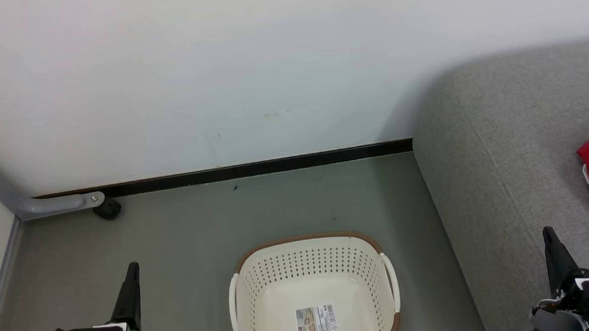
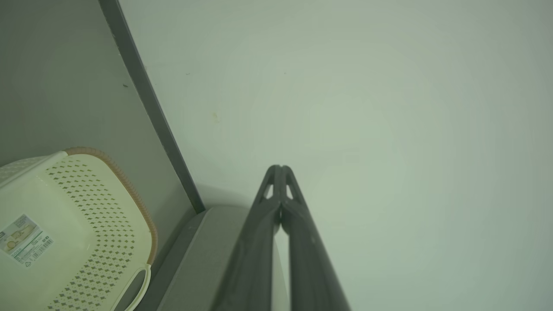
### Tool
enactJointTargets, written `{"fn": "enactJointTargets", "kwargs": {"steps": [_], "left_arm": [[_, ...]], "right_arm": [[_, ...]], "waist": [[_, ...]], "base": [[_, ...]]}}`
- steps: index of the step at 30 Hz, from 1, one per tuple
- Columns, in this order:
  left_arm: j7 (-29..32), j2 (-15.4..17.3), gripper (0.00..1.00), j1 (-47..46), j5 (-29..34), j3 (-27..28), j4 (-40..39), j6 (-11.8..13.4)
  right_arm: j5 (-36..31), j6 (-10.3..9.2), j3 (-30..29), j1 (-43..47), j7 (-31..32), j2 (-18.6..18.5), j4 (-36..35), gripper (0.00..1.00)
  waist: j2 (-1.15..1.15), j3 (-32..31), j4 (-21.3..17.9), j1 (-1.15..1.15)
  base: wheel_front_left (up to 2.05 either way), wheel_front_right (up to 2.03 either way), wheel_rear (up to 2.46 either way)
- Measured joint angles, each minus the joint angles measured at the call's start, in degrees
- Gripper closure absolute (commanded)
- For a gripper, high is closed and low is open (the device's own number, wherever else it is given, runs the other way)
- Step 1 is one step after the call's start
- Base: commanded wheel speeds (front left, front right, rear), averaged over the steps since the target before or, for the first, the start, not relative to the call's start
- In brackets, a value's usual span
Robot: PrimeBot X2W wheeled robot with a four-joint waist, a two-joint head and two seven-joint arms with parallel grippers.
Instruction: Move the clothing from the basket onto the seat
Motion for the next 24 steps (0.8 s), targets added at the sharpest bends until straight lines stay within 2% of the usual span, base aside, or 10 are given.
{"fn": "enactJointTargets", "kwargs": {"steps": [24], "left_arm": [[0.0, -0.01, 1.0, -0.01, 0.0, 0.0, 0.03, -0.42]], "right_arm": [[0.01, 0.0, 0.0, 0.0, 0.0, 0.0, -0.01, 1.0]], "waist": [[0.0, 0.0, 0.0, 0.0]], "base": [[0.0, 0.0, 0.0]]}}
